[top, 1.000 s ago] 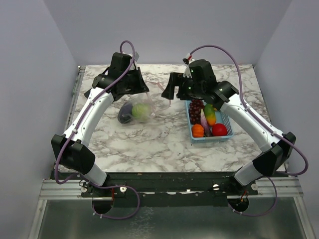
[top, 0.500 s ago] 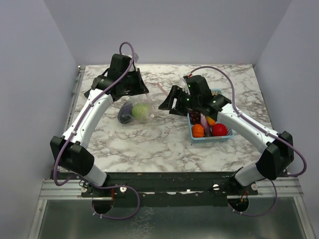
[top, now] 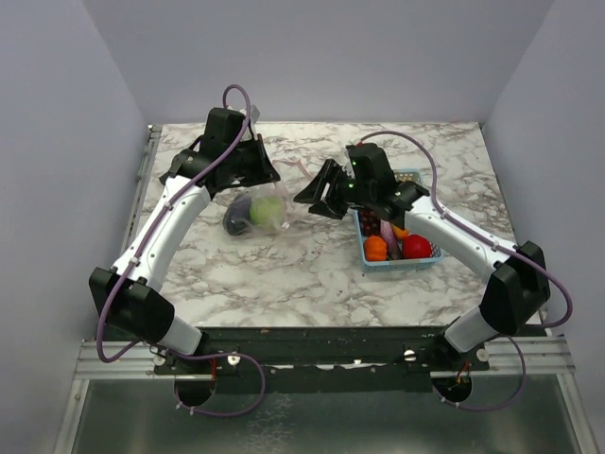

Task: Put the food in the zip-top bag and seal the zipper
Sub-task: Adjust the zipper food storage bag at the center of the board, then pick up the fake vegetable from the bin, then place the fake vegetable in the zipper food storage bag.

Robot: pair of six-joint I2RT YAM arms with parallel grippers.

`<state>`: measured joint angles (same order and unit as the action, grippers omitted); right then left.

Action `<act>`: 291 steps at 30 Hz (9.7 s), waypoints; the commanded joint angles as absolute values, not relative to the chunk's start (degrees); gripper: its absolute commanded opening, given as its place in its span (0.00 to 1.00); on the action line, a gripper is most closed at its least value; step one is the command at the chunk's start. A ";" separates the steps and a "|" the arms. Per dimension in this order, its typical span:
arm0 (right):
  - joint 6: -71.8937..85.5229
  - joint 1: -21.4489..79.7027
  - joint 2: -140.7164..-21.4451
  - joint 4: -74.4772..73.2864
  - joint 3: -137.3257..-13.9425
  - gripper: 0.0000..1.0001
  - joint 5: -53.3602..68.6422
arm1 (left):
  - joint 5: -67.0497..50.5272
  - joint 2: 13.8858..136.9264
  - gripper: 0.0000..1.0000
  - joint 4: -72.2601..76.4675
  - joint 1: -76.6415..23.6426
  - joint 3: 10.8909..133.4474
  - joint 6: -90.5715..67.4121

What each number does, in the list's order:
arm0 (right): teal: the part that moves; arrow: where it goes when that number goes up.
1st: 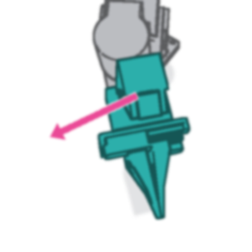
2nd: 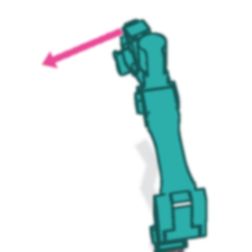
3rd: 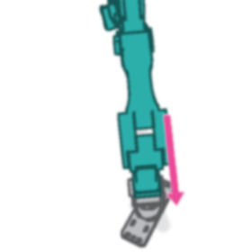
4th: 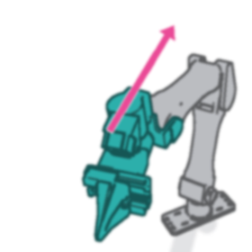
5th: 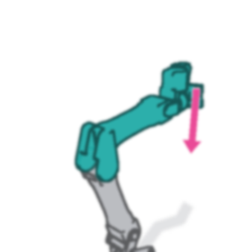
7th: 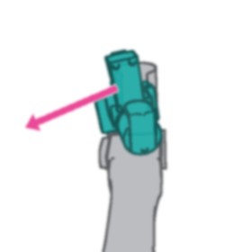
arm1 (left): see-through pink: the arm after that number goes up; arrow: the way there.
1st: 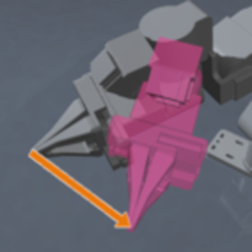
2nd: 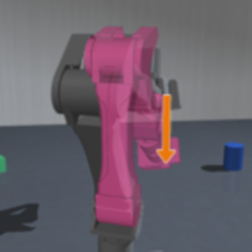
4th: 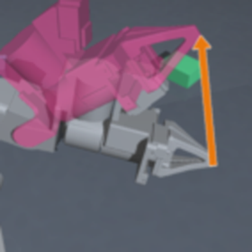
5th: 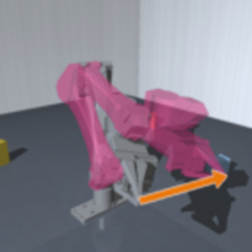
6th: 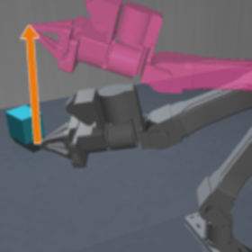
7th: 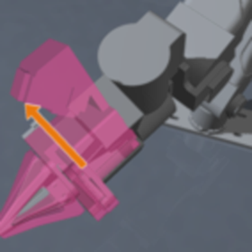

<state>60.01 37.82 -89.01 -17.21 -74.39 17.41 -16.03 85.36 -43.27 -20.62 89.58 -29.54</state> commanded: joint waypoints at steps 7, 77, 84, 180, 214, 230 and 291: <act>61.03 38.05 -80.42 -17.51 -69.46 0.61 14.43 | -16.04 82.95 0.00 -42.22 -20.41 88.69 -29.57; 41.29 41.57 -86.14 -37.78 -94.17 0.01 26.82 | -19.59 71.24 0.00 -50.57 -20.40 84.64 -25.68; 38.17 41.66 -85.50 -36.75 -87.72 0.01 22.15 | -20.28 72.51 0.00 -44.66 -20.39 81.58 -27.85; 30.23 24.27 -78.48 -34.37 -54.84 0.77 -0.44 | -19.46 68.38 0.00 -40.12 -22.50 76.29 -32.72; 28.48 23.65 -72.86 -42.09 -64.95 0.24 -4.78 | -18.86 69.84 0.00 -40.17 -22.50 76.37 -31.29; 26.00 23.76 -68.64 -43.20 -85.68 0.22 14.27 | -18.98 70.21 0.00 -40.22 -22.50 77.24 -31.29; 20.61 52.21 -87.13 -50.95 -102.44 0.71 -2.20 | -17.85 72.27 0.00 -40.18 -27.90 82.93 -34.56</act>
<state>20.58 51.70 -89.08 -50.28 -102.65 -3.16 -19.40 72.47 -40.07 -27.42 81.87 -34.04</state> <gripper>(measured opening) 0.683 0.006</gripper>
